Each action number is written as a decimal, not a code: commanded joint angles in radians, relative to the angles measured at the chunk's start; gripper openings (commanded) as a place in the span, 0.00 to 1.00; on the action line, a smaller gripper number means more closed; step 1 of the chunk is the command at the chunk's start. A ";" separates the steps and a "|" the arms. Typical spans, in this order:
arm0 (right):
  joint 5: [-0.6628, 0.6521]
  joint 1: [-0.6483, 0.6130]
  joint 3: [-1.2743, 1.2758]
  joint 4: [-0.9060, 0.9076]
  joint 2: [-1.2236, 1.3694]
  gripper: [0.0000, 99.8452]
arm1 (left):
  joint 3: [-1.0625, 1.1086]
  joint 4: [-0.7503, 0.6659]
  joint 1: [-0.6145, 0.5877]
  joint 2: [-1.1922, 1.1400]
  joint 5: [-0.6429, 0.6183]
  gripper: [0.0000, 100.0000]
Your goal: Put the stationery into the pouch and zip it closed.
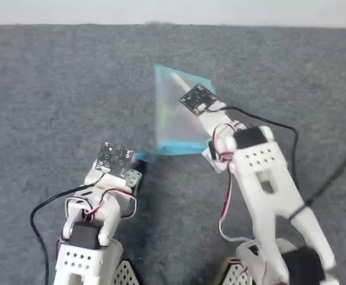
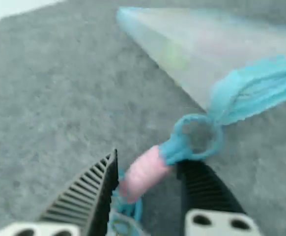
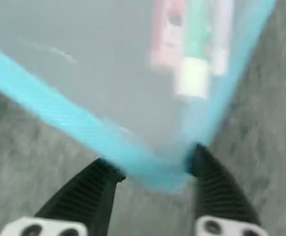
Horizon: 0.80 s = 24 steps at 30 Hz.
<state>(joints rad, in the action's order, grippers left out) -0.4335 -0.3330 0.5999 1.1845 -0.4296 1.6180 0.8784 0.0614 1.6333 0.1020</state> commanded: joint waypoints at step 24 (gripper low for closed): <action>0.072 -0.064 0.272 0.044 -0.622 0.01 | -0.332 0.058 -0.071 0.017 0.006 0.31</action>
<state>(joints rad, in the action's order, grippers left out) -0.3767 -0.3913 0.8638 1.1937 -0.9421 1.4385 0.9490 0.0614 1.6349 0.1020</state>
